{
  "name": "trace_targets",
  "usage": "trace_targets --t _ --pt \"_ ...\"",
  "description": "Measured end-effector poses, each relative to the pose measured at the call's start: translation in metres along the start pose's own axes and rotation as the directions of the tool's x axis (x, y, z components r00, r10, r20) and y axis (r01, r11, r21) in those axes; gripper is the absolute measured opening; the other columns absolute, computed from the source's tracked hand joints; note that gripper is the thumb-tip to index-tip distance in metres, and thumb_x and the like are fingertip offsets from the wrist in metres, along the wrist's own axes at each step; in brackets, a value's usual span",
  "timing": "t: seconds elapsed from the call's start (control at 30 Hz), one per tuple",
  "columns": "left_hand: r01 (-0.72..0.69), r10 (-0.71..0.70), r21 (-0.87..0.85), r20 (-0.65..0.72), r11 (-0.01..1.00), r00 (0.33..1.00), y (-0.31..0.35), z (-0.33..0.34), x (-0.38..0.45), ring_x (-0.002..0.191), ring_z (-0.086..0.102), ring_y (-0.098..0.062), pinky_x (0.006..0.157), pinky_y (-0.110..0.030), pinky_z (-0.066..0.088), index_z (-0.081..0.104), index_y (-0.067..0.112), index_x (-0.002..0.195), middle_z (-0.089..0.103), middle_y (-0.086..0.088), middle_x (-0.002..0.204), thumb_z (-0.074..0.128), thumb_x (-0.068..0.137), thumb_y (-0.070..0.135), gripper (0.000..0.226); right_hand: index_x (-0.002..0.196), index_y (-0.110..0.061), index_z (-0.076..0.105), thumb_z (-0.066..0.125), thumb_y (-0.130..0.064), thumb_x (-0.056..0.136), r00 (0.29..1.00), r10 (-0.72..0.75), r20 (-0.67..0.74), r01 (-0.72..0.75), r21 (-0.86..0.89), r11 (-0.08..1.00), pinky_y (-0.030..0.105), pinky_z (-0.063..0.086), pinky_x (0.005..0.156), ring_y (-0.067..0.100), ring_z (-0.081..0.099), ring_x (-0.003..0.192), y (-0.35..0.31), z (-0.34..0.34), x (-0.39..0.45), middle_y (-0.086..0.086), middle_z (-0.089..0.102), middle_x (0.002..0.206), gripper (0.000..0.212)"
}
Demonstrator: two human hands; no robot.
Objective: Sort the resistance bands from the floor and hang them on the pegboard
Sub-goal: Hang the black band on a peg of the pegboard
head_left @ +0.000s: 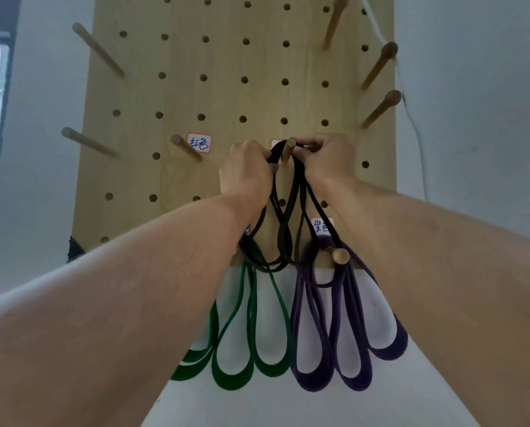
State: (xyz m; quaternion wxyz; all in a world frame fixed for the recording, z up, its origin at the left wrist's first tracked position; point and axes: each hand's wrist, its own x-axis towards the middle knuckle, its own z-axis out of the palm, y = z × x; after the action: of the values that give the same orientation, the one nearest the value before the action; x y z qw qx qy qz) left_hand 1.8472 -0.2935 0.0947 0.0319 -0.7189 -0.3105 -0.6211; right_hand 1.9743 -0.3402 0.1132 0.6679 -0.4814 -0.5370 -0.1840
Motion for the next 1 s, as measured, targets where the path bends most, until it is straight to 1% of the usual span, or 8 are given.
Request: trace_targets --t 0.17,0.23,0.3,0.4,0.53,0.67,0.9,1.0 --pt "0.067 -0.067 0.015 0.038 0.998 0.997 -0.003 0.009 0.012 0.074 0.066 -0.022 0.065 -0.035 0.055 0.080 0.019 0.095 0.070 -0.003 0.081 0.070 0.093 0.018 0.011 0.111 -0.021 0.079 0.076 -0.018 0.093 0.991 0.127 0.028 -0.127 -0.018 0.992 0.004 0.037 0.060 0.001 0.056 0.092 0.002 0.004 0.012 -0.003 0.073 0.116 0.018" --pt "0.105 -0.105 0.006 0.052 0.994 0.993 -0.003 0.013 0.013 0.075 0.067 -0.023 0.062 -0.034 0.053 0.080 0.018 0.091 0.069 -0.004 0.080 0.067 0.093 0.016 0.013 0.113 -0.021 0.078 0.075 -0.017 0.094 0.986 0.161 0.045 -0.160 -0.020 0.987 0.005 0.044 0.070 0.002 0.057 0.094 -0.001 0.004 0.012 -0.002 0.074 0.117 0.020" --pt "0.127 -0.124 -0.032 0.073 0.991 0.990 -0.004 0.016 0.011 0.074 0.068 -0.023 0.063 -0.035 0.055 0.079 0.017 0.087 0.070 -0.003 0.077 0.063 0.093 0.011 0.019 0.117 -0.024 0.077 0.074 -0.014 0.094 0.974 0.206 0.097 -0.209 0.027 0.978 0.019 0.054 0.089 0.005 0.062 0.096 0.000 0.003 0.008 -0.003 0.075 0.112 0.025" --pt "0.136 -0.124 -0.096 0.129 0.986 0.984 -0.008 0.016 0.004 0.077 0.069 -0.019 0.071 -0.036 0.060 0.079 0.016 0.091 0.073 -0.003 0.082 0.061 0.093 0.007 0.020 0.127 -0.023 0.073 0.077 -0.013 0.092 0.977 0.164 0.133 -0.164 -0.013 0.986 0.021 0.052 0.089 0.009 0.066 0.100 0.007 0.000 -0.007 -0.007 0.071 0.107 0.036" --pt "0.139 -0.122 -0.115 0.143 0.984 0.982 -0.013 0.016 -0.009 0.079 0.069 -0.017 0.074 -0.036 0.061 0.078 0.014 0.093 0.073 -0.002 0.083 0.064 0.094 0.008 0.015 0.096 -0.016 0.069 0.088 -0.034 0.081 0.975 0.221 0.029 -0.216 -0.134 0.967 0.036 0.061 0.083 0.018 0.072 0.088 0.017 -0.006 -0.024 0.000 0.074 0.093 0.030" --pt "0.162 -0.148 -0.092 0.140 0.983 0.979 -0.019 0.017 -0.017 0.078 0.069 -0.020 0.077 -0.042 0.062 0.078 0.015 0.093 0.072 -0.003 0.084 0.067 0.092 0.011 0.012 0.087 -0.008 0.074 0.090 -0.047 0.075 0.895 0.416 0.162 -0.379 -0.217 0.900 0.043 0.065 0.076 0.023 0.076 0.073 0.015 -0.013 -0.034 0.007 0.077 0.081 0.044" --pt "0.169 -0.171 0.022 0.127 0.985 0.977 -0.020 0.015 -0.008 0.081 0.069 -0.025 0.077 -0.044 0.062 0.078 0.016 0.099 0.072 -0.006 0.089 0.058 0.093 0.006 0.023 0.095 -0.008 0.070 0.091 -0.027 0.076 0.855 0.458 0.245 -0.406 -0.236 0.883 0.031 0.058 0.056 0.021 0.071 0.070 -0.009 0.003 -0.044 0.008 0.073 0.085 0.033" --pt "0.181 -0.187 0.056 0.138 0.982 0.973 -0.018 0.013 -0.004 0.082 0.069 -0.026 0.078 -0.044 0.062 0.076 0.016 0.105 0.071 -0.006 0.092 0.058 0.095 0.009 0.022 0.094 -0.009 0.069 0.084 -0.017 0.081 0.851 0.450 0.270 -0.388 -0.253 0.886 0.036 0.064 0.069 0.024 0.073 0.076 -0.017 0.006 -0.044 0.010 0.073 0.090 0.022"
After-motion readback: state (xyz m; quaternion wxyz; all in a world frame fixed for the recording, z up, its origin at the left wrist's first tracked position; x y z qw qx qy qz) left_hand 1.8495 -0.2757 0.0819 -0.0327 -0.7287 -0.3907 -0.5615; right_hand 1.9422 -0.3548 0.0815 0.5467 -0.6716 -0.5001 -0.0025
